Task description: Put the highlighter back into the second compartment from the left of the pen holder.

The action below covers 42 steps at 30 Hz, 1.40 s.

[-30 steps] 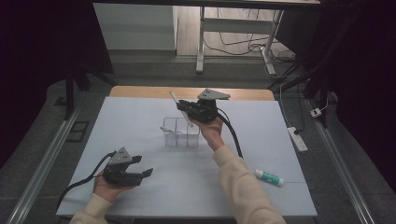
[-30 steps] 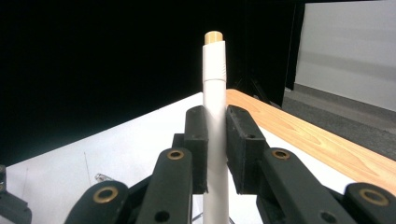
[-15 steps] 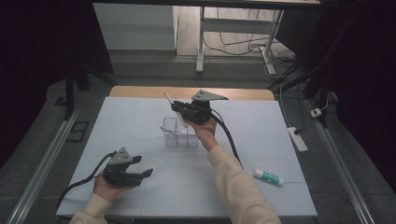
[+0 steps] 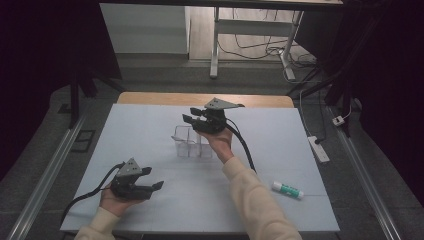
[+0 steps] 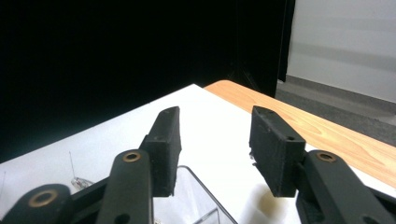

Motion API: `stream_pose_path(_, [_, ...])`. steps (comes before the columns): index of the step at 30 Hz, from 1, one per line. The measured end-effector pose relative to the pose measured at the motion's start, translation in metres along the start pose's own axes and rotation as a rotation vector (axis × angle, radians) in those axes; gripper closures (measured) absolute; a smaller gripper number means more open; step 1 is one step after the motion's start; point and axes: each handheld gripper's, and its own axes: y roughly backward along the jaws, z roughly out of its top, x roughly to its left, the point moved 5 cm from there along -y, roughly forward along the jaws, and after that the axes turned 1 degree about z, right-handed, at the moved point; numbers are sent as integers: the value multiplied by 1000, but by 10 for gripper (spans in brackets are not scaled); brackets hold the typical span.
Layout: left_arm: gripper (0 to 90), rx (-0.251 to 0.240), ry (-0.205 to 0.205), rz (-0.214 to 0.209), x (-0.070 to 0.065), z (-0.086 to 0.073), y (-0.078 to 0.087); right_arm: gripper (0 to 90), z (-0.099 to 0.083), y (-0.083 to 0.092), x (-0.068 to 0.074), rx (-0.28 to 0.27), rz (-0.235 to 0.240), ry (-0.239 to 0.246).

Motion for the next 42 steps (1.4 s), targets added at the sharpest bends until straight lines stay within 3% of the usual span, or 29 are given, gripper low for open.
stream_pose_path(16, [295,1,1,2,0,0,0,514,1,28,-8,30,-14,25])
stream_pose_path(25, [295,4,2,3,0,0,-1,516,-6,55,-16,50,-23,14])
stream_pose_path(42, [294,6,3,5,0,0,-2,511,-29,113,-24,152,-78,40])
